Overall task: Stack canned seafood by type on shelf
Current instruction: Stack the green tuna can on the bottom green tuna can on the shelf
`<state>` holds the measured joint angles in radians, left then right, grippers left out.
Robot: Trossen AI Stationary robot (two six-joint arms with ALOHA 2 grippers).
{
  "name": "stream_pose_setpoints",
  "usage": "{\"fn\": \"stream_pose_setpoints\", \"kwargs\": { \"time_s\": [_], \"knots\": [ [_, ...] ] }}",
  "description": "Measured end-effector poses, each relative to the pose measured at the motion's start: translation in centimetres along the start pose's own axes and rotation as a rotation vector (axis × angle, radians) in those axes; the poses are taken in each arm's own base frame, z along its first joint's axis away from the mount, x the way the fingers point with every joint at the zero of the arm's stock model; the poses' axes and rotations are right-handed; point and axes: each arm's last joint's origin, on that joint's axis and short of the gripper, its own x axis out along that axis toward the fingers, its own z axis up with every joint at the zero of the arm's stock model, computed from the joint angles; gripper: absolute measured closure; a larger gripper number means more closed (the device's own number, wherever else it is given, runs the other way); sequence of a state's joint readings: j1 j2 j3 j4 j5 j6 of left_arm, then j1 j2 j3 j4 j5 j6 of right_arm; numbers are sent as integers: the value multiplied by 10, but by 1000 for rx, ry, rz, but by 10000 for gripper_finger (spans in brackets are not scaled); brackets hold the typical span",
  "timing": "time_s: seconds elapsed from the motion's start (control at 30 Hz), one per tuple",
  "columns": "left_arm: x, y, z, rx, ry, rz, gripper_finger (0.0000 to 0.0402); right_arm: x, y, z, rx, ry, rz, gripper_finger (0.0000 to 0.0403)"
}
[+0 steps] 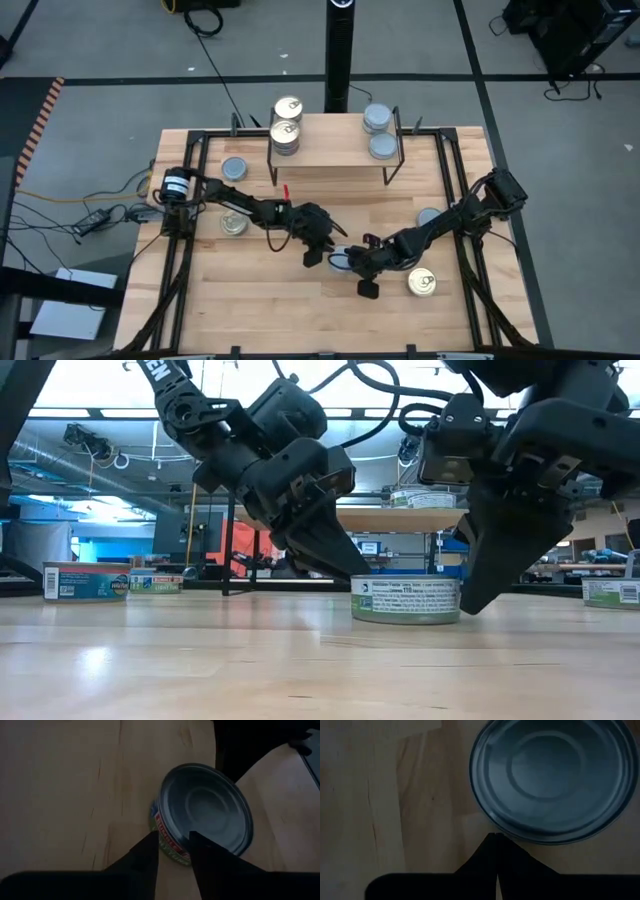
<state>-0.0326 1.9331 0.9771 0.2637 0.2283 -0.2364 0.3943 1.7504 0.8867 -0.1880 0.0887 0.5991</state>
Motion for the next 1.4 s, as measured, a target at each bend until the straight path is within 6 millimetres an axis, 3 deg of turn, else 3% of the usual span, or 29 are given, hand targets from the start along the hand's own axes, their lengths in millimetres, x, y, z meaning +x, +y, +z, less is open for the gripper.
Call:
{"fn": "stream_pose_setpoints", "kwargs": {
  "time_s": [0.3, 0.43, 0.8, 0.97, 1.17, 1.4],
  "knots": [
    [0, 1, -1, -2, 8, 18, 392, 0, 0, 0, 0, -4, 4, 394],
    [1, 6, -12, -21, 76, 49, 396, 0, 1, 1, 3, -8, 6, 393],
    [0, 11, -12, 4, 45, 84, 399, -5, 6, 9, -29, -33, -13, 393],
    [-1, 10, -10, 63, 29, 114, 399, -28, 5, 13, -51, 25, -175, 393],
    [-2, 9, -9, 96, -7, 110, 399, -57, -11, 12, 16, 62, -420, 388],
    [-4, 11, -19, 105, -99, 78, 400, -56, -58, 19, 122, 126, -573, 396]
  ]
}}
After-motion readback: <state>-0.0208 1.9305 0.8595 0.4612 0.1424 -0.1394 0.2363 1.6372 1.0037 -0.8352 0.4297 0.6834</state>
